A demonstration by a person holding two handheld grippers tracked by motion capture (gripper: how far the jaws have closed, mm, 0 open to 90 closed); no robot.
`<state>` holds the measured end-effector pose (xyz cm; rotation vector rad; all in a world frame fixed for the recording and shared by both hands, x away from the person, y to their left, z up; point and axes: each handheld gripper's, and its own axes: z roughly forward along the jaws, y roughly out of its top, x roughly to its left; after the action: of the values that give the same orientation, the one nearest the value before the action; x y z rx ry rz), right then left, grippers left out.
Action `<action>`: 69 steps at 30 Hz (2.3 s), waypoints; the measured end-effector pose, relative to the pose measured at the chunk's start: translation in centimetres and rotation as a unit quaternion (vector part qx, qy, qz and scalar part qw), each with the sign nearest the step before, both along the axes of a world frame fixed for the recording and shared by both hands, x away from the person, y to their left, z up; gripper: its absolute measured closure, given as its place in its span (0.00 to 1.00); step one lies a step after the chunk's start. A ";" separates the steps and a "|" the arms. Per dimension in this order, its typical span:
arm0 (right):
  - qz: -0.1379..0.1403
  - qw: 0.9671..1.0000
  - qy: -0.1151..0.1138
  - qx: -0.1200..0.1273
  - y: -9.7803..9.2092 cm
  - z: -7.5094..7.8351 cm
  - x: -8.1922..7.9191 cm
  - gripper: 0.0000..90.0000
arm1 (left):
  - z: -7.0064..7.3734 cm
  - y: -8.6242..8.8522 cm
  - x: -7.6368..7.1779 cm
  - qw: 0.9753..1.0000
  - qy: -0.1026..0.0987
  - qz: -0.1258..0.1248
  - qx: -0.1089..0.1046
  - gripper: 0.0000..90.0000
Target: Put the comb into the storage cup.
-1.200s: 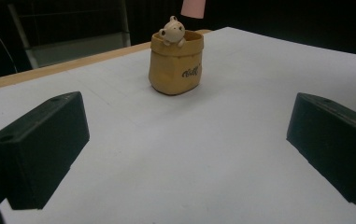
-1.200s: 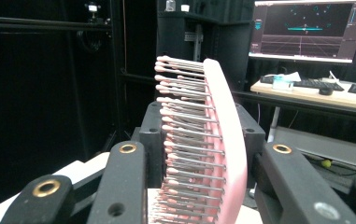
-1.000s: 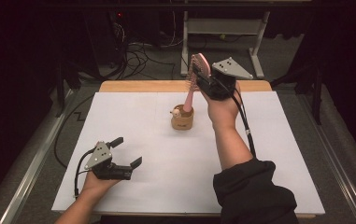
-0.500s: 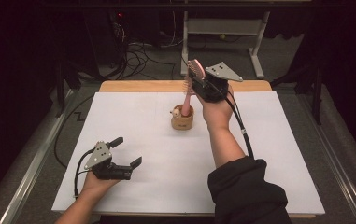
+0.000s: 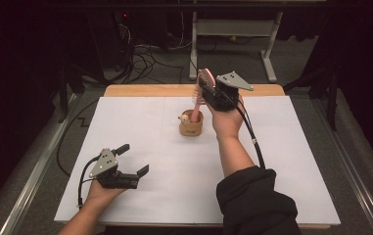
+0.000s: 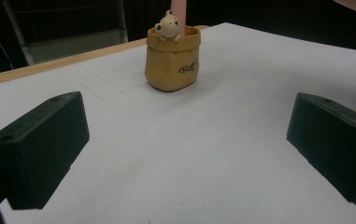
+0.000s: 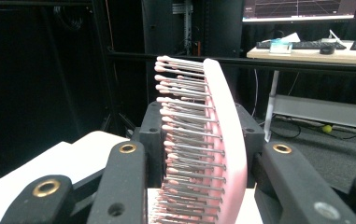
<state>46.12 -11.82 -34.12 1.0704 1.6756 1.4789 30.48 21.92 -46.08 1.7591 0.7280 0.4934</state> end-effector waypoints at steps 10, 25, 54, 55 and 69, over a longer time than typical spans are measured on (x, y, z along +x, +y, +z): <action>0.007 1.000 0.005 0.004 0.6 -0.7 0.0 0.73 | 0.0 0.0 0.0 1.000 0.001 0.000 -0.001 0.00; 0.012 1.000 0.016 0.010 1.2 -1.4 0.1 0.73 | -0.2 -0.1 0.1 1.000 0.006 -0.003 -0.001 0.00; 0.014 0.999 0.028 0.011 0.9 -2.2 -0.1 0.72 | 0.0 -0.1 0.0 1.000 0.003 -0.002 -0.004 0.00; 0.016 0.999 0.029 0.010 0.9 -2.1 -0.1 0.72 | -0.1 -0.2 0.0 1.000 0.003 -0.002 -0.003 0.00; 0.016 0.999 0.035 0.002 0.6 -2.1 -0.1 0.71 | 0.0 0.1 0.0 1.000 0.001 -0.001 -0.004 0.00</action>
<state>46.04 -11.20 -36.19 1.1135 1.7464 1.4802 30.49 22.00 -46.05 1.7527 0.7277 0.4862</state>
